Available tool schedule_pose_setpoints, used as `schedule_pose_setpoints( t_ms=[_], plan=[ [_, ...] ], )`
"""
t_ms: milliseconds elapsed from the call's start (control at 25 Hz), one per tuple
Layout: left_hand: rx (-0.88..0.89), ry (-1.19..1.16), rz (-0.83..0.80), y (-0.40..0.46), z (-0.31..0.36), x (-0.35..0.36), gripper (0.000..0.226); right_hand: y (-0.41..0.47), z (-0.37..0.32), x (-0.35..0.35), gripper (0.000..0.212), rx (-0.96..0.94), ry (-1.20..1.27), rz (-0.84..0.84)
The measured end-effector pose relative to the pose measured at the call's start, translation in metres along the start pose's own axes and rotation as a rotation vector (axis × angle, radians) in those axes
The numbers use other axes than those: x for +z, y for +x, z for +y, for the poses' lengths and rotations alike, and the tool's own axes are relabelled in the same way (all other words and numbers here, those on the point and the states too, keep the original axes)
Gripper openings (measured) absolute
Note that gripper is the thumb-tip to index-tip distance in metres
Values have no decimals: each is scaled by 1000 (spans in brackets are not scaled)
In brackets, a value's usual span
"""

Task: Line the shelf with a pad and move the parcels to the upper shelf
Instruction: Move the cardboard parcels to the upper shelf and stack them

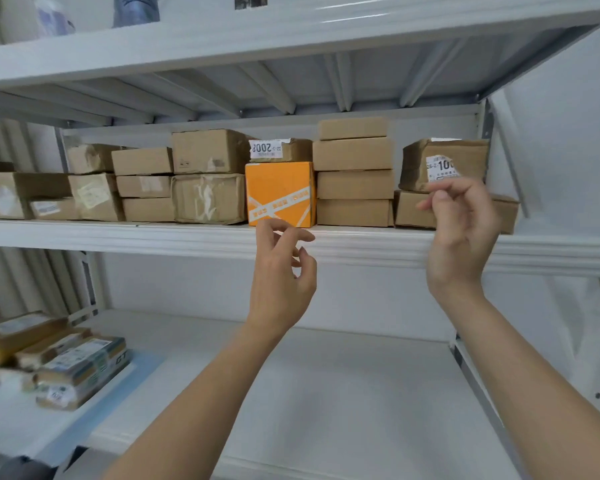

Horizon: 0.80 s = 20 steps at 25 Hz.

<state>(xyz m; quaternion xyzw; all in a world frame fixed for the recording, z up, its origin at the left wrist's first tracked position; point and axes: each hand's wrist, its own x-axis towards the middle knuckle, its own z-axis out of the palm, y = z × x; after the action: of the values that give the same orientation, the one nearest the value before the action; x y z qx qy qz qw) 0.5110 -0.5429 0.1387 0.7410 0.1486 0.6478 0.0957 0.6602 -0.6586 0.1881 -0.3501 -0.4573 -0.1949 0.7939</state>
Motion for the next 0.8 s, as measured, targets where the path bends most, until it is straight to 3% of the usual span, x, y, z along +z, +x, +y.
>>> schedule_pose_setpoints(
  t_ms=[440, 800],
  plan=[
    [-183, 290, -48, -22, -143, -254, 17, -159, -46, 245, 25, 203, 92, -258],
    [-749, 363, -80, -71, -272, -376, 20, -297, 19, 381, 19, 631, -89, -617]
  ],
)
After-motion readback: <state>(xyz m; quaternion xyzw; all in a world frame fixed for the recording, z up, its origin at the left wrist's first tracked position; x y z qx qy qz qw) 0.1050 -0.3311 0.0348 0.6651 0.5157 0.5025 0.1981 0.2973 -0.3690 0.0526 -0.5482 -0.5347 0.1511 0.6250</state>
